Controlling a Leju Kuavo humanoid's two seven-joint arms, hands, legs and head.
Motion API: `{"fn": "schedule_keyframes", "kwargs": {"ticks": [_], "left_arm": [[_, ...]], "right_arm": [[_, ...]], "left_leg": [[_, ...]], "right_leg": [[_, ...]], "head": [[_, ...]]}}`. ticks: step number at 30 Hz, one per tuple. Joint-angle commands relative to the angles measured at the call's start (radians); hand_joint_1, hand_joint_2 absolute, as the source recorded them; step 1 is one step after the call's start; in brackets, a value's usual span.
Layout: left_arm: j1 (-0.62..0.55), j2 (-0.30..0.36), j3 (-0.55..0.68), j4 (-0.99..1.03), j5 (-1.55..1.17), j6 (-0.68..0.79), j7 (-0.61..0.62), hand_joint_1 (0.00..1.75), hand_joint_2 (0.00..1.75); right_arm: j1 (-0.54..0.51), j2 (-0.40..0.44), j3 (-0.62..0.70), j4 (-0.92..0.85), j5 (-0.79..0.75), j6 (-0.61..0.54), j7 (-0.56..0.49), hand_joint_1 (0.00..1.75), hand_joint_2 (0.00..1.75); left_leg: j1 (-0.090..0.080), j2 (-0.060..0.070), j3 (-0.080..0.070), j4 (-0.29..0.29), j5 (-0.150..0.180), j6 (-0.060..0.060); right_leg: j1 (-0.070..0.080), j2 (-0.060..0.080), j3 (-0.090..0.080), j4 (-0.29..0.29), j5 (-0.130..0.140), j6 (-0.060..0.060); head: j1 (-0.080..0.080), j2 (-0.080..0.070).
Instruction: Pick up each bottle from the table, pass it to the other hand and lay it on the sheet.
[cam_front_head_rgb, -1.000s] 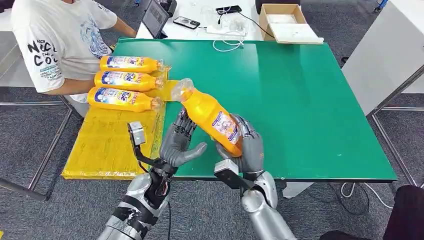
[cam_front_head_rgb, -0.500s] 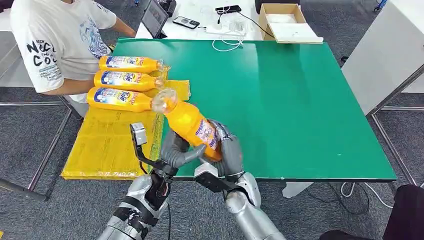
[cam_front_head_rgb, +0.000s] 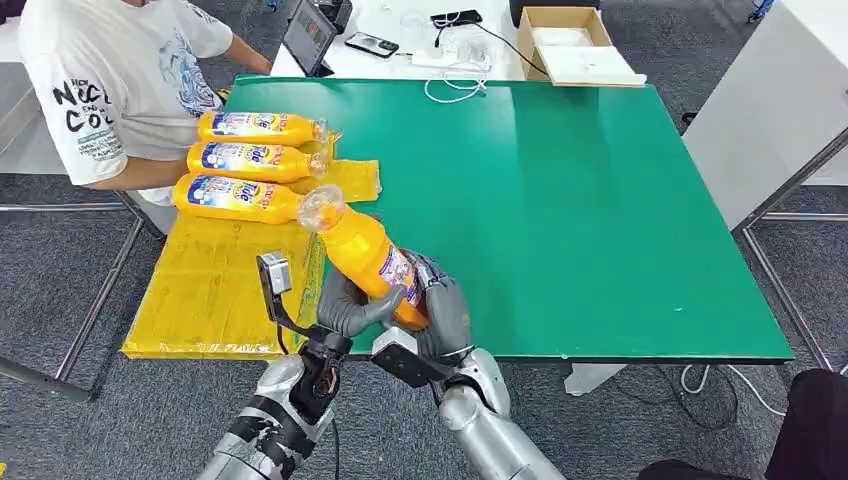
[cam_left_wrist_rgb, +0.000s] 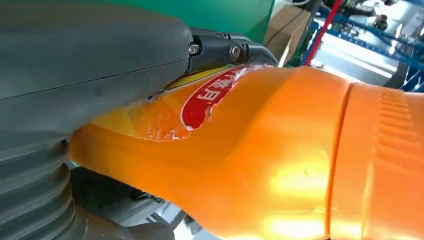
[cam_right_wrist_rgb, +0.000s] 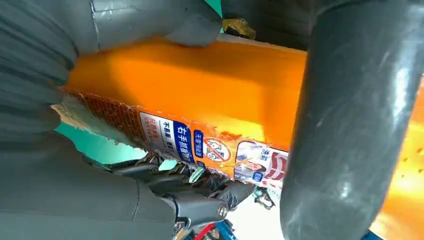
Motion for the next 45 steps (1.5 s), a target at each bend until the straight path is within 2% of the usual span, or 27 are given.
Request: {"fn": "schedule_keyframes", "kwargs": {"ticks": [1, 4, 5, 6, 7, 8, 10, 13, 16, 17, 23, 24, 25, 28, 29, 30, 32, 33, 35, 36, 37, 38, 40, 41, 43, 45], "left_arm": [[-0.062, -0.017, -0.027, 0.029, 0.011, 0.007, 0.007, 0.00, 1.75], [-0.059, -0.018, -0.024, 0.022, 0.012, 0.009, 0.002, 0.00, 1.75], [-0.057, -0.019, -0.022, 0.015, 0.011, 0.016, -0.001, 0.10, 1.75], [-0.058, -0.020, -0.022, 0.014, 0.011, 0.016, -0.001, 0.80, 1.75], [-0.058, -0.021, -0.022, 0.013, 0.011, 0.016, -0.001, 1.75, 1.75], [-0.051, -0.020, -0.022, 0.002, 0.012, 0.017, -0.002, 1.75, 1.75], [-0.048, -0.018, -0.027, -0.004, 0.011, 0.011, -0.004, 1.75, 1.75], [-0.048, -0.018, -0.027, -0.004, 0.011, 0.011, -0.004, 1.75, 1.75], [-0.046, -0.017, -0.027, -0.006, 0.012, 0.009, -0.006, 1.75, 1.75], [-0.045, -0.017, -0.028, -0.008, 0.011, 0.008, -0.007, 1.75, 1.75], [-0.044, -0.017, -0.026, -0.012, 0.011, 0.009, -0.008, 1.75, 1.75], [-0.044, -0.017, -0.026, -0.012, 0.011, 0.009, -0.008, 1.75, 1.75], [-0.039, -0.014, -0.021, -0.027, -0.016, 0.046, -0.033, 1.75, 1.75], [-0.038, -0.005, -0.010, -0.058, -0.075, 0.115, -0.059, 1.75, 1.75], [-0.038, -0.004, -0.003, -0.068, -0.111, 0.162, -0.084, 1.75, 1.75], [-0.042, 0.000, 0.007, -0.083, -0.176, 0.250, -0.132, 1.75, 1.75], [-0.054, 0.009, 0.039, -0.105, -0.216, 0.310, -0.150, 1.75, 1.75], [-0.056, 0.013, 0.048, -0.109, -0.216, 0.309, -0.147, 1.75, 1.75], [-0.059, 0.012, 0.070, -0.114, -0.251, 0.361, -0.162, 1.75, 1.75], [-0.067, 0.012, 0.099, -0.119, -0.345, 0.525, -0.227, 1.75, 1.75], [-0.081, 0.030, 0.121, -0.119, -0.391, 0.589, -0.256, 1.75, 1.75], [-0.090, 0.044, 0.134, -0.122, -0.475, 0.699, -0.275, 1.75, 1.75], [-0.094, 0.058, 0.161, -0.126, -0.525, 0.737, -0.275, 1.75, 1.75], [-0.108, 0.082, 0.162, -0.094, -0.681, 0.913, -0.275, 1.75, 1.75], [-0.125, 0.100, 0.182, -0.048, -0.690, 0.938, -0.275, 1.75, 1.75], [-0.157, 0.072, 0.338, 0.045, -0.915, 0.962, -0.275, 1.75, 1.75]], "right_arm": [[-0.018, 0.000, 0.138, 0.162, 0.011, 0.080, 0.008, 1.75, 1.75], [-0.023, -0.001, 0.143, 0.171, 0.012, 0.091, 0.012, 1.75, 1.75], [-0.024, -0.001, 0.145, 0.173, 0.012, 0.091, 0.015, 1.75, 1.75], [-0.024, -0.001, 0.145, 0.173, 0.012, 0.092, 0.015, 1.75, 1.75], [-0.024, -0.002, 0.145, 0.174, 0.012, 0.093, 0.015, 1.75, 1.75], [-0.026, -0.002, 0.145, 0.176, 0.011, 0.096, 0.021, 1.75, 1.75], [-0.026, -0.004, 0.142, 0.176, 0.008, 0.099, 0.024, 1.75, 1.75], [-0.026, -0.004, 0.142, 0.176, 0.008, 0.099, 0.024, 1.75, 1.75], [-0.026, -0.005, 0.140, 0.176, 0.006, 0.102, 0.025, 1.75, 1.75], [-0.027, -0.005, 0.140, 0.175, 0.006, 0.103, 0.026, 1.75, 1.75], [-0.029, -0.005, 0.138, 0.182, 0.006, 0.106, 0.034, 1.75, 1.75], [-0.029, -0.005, 0.138, 0.182, 0.006, 0.106, 0.034, 0.00, 1.75], [-0.025, 0.001, 0.108, 0.164, -0.015, 0.074, 0.038, 0.00, 0.00], [-0.017, -0.012, 0.090, 0.103, -0.034, 0.085, 0.047, 0.00, 0.00], [-0.010, -0.016, 0.077, 0.076, -0.044, 0.078, 0.045, 0.00, 0.00], [-0.003, -0.021, 0.060, 0.039, -0.063, 0.072, 0.035, 0.00, 0.00], [0.004, -0.039, 0.041, -0.032, -0.078, 0.087, 0.043, 0.00, 0.00], [0.012, -0.044, 0.038, -0.056, -0.080, 0.093, 0.051, 0.00, 0.00], [0.022, -0.048, 0.030, -0.092, -0.086, 0.103, 0.055, 0.00, 0.00], [0.027, -0.045, 0.012, -0.118, -0.103, 0.086, 0.041, 0.00, 0.00], [0.028, -0.048, 0.002, -0.149, -0.115, 0.089, 0.041, 0.00, 0.00], [0.032, -0.049, -0.006, -0.176, -0.126, 0.090, 0.039, 0.00, 0.00], [0.037, -0.052, -0.009, -0.211, -0.132, 0.099, 0.043, 0.00, 0.00], [0.045, -0.049, -0.023, -0.242, -0.151, 0.079, 0.013, 0.00, 0.00], [0.054, -0.051, -0.026, -0.282, -0.161, 0.070, 0.009, 0.00, 0.00], [0.073, -0.056, -0.025, -0.344, -0.182, 0.042, -0.012, 0.00, 0.00]], "left_leg": [[0.001, -0.001, 0.005, 0.000, -0.002, 0.001], [0.000, -0.002, 0.006, 0.000, -0.003, 0.001], [0.000, -0.002, 0.006, 0.000, -0.003, 0.001], [0.000, -0.002, 0.005, 0.000, -0.002, 0.001], [0.001, -0.002, 0.003, 0.000, -0.001, 0.001], [0.000, -0.002, 0.007, 0.001, -0.003, 0.001], [0.001, -0.001, 0.002, 0.000, -0.001, 0.001], [0.001, -0.003, 0.005, 0.001, -0.002, 0.001], [0.000, -0.001, 0.002, 0.000, -0.001, 0.000], [0.000, -0.002, 0.006, 0.001, -0.003, 0.001], [0.001, -0.002, 0.003, 0.000, -0.001, 0.001], [0.000, -0.002, 0.005, 0.001, -0.002, 0.001], [0.001, -0.002, 0.003, 0.000, -0.001, 0.001], [0.000, -0.002, 0.003, 0.001, -0.001, 0.001], [0.000, -0.002, 0.006, 0.001, -0.003, 0.001], [0.000, -0.001, 0.002, 0.000, -0.001, 0.001], [0.000, -0.001, 0.006, 0.001, -0.003, 0.001], [0.000, -0.001, 0.001, 0.001, -0.001, 0.001], [0.000, -0.001, 0.006, 0.002, -0.003, 0.001], [0.000, 0.000, 0.008, 0.002, -0.004, 0.002], [0.000, 0.000, 0.002, 0.000, -0.001, 0.001], [0.000, 0.000, 0.004, 0.000, -0.002, 0.001], [0.000, 0.002, 0.003, 0.001, -0.001, 0.001], [0.000, 0.003, 0.005, 0.001, -0.002, 0.001], [0.000, 0.002, 0.003, 0.000, -0.001, 0.000], [0.000, 0.001, 0.003, -0.001, -0.001, 0.000]], "right_leg": [[0.001, -0.002, 0.005, 0.000, -0.002, -0.002], [0.001, -0.003, 0.007, 0.000, -0.003, -0.002], [0.001, -0.003, 0.007, 0.000, -0.003, -0.002], [0.001, -0.003, 0.006, 0.000, -0.003, -0.002], [0.001, -0.002, 0.004, 0.000, -0.002, -0.001], [0.001, -0.003, 0.007, 0.000, -0.004, -0.002], [0.001, -0.002, 0.003, -0.001, -0.001, -0.001], [0.001, -0.004, 0.006, 0.000, -0.003, -0.002], [0.001, -0.002, 0.002, 0.000, -0.001, -0.001], [0.001, -0.003, 0.006, 0.000, -0.003, -0.002], [0.001, -0.003, 0.003, 0.000, -0.002, -0.002], [0.001, -0.003, 0.006, 0.000, -0.003, -0.002], [0.001, -0.002, 0.003, 0.000, -0.002, -0.001], [0.001, -0.003, 0.003, 0.000, -0.002, -0.002], [0.001, -0.003, 0.007, 0.001, -0.004, -0.003], [0.001, -0.002, 0.002, 0.000, -0.002, -0.002], [0.001, -0.003, 0.007, 0.001, -0.004, -0.003], [0.001, -0.002, 0.002, 0.000, -0.001, -0.002], [0.001, -0.003, 0.006, 0.001, -0.004, -0.003], [0.001, -0.002, 0.008, 0.001, -0.004, -0.003], [0.001, -0.001, 0.002, 0.000, -0.001, -0.002], [0.001, -0.001, 0.004, 0.000, -0.002, -0.002], [0.001, 0.001, 0.003, 0.001, -0.001, -0.002], [0.000, 0.002, 0.004, 0.001, -0.002, -0.003], [0.000, 0.001, 0.002, 0.000, 0.000, -0.002], [0.000, 0.001, 0.003, 0.000, -0.001, -0.002]], "head": [[0.000, 0.000], [0.000, 0.000], [0.000, 0.000], [0.000, 0.000], [0.000, 0.000], [0.000, 0.000], [0.000, 0.000], [0.000, 0.000], [0.000, 0.000], [0.000, 0.000], [0.000, 0.000], [0.000, 0.000], [0.000, 0.000], [0.000, 0.000], [0.000, 0.000], [0.000, 0.000], [0.000, 0.000], [0.000, 0.000], [0.000, 0.000], [0.000, 0.000], [0.000, 0.000], [0.000, 0.000], [0.000, 0.000], [0.000, 0.000], [0.000, 0.000], [0.000, 0.000]]}}
